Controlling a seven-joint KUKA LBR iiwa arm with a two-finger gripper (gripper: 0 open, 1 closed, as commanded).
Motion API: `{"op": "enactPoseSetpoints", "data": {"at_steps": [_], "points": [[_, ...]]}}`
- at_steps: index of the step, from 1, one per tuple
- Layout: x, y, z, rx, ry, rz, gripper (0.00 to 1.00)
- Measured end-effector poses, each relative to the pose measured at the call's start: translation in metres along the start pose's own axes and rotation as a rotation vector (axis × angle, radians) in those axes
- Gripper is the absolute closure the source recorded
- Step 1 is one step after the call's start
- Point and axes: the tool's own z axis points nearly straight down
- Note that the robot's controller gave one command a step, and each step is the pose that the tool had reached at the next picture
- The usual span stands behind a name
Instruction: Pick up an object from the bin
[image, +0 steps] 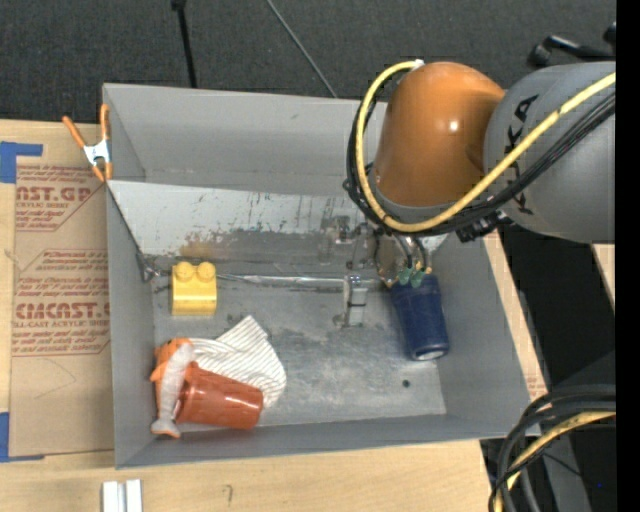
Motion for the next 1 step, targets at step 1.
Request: {"op": "enactPoseSetpoints", "data": {"at_steps": [1], "points": [[-0.0013, -0.0001, -0.005, -0.001, -0.009, 0.001, 0.0]]}}
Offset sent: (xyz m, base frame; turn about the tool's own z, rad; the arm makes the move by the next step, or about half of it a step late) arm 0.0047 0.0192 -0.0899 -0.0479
